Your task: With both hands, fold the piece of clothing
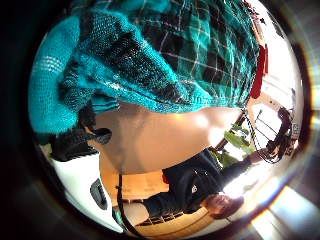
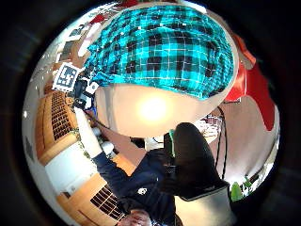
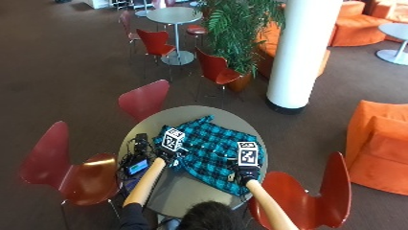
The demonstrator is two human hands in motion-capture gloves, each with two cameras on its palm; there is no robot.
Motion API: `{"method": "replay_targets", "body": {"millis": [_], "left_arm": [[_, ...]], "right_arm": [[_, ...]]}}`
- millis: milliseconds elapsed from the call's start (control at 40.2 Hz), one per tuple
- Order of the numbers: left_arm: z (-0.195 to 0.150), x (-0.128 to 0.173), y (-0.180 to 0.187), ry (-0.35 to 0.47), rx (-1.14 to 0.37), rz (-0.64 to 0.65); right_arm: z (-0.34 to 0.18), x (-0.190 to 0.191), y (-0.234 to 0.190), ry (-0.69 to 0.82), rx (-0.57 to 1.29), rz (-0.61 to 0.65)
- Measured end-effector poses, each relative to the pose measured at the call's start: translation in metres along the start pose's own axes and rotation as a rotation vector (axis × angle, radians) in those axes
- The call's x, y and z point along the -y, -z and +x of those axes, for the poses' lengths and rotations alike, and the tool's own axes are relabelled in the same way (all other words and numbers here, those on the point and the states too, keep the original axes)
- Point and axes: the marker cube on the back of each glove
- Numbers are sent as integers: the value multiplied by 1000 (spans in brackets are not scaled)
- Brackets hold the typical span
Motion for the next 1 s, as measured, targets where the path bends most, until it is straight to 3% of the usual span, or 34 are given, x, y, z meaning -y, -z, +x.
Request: {"method": "replay_targets", "body": {"millis": [75,149,324,423,697,996], "left_arm": [[0,2,9,10,18,26],[-4,2,14,62,43,37],[-3,0,17,49,45,26],[-3,-2,15,35,45,-11],[-3,8,14,4,-6,38],[14,-12,-4,-75,-105,-48]], "right_arm": [[-12,48,-10,97,-7,167],[-20,67,-22,122,-11,151],[-32,32,-37,152,40,69],[-38,44,-50,201,33,75],[-35,57,-60,173,-45,100],[-28,62,-52,106,-212,385]]}}
